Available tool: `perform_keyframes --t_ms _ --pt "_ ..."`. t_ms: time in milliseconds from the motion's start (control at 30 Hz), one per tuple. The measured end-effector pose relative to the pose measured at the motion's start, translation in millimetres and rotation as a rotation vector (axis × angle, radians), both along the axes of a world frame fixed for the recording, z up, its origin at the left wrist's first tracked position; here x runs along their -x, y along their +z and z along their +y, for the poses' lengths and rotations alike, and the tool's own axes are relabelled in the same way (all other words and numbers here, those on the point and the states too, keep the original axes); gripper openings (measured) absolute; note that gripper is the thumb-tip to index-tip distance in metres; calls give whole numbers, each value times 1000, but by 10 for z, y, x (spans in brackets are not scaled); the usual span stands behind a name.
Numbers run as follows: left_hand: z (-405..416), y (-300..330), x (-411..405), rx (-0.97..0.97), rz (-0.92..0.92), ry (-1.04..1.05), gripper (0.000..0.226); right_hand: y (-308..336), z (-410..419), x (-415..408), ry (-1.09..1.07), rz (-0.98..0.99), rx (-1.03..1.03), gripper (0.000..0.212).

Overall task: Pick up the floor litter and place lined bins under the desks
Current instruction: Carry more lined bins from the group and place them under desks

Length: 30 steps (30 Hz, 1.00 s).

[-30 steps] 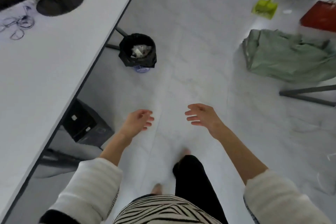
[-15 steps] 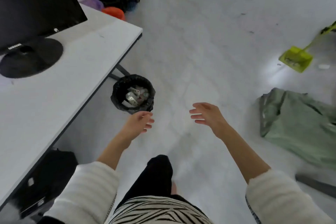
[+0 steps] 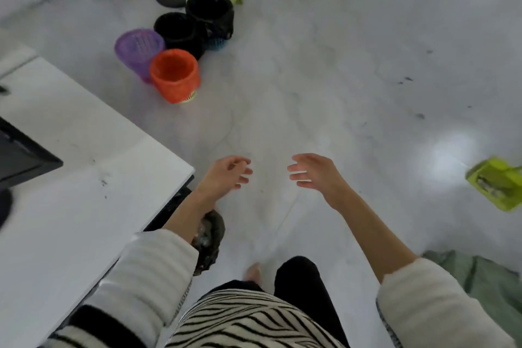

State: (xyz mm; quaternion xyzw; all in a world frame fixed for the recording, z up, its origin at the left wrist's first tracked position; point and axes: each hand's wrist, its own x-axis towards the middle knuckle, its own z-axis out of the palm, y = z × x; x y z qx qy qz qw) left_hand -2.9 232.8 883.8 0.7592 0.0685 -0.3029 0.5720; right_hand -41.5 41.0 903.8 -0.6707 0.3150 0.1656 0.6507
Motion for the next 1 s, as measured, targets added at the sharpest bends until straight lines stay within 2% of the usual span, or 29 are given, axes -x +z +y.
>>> perform_keyframes --t_ms 133,300,467,567,700,1000 --pt "-270 -92 -895 -42 50 85 21 -92 -367 -1072 95 37 10 18" --pt "-587 -320 -2176 -75 99 292 28 -236 -762 -2665 265 31 45 18" --pt "-699 -234 -3380 -18 67 523 19 -205 -918 -4316 432 16 107 26" --pt "-497 -188 -3854 -38 82 637 16 -155 -703 -5122 523 20 120 27" --pt "-62 -266 -4406 -59 134 769 19 -186 -210 -6078 655 28 77 14" --pt "1048 -674 -6277 -8 195 950 18 -654 1058 -8172 853 69 177 9"
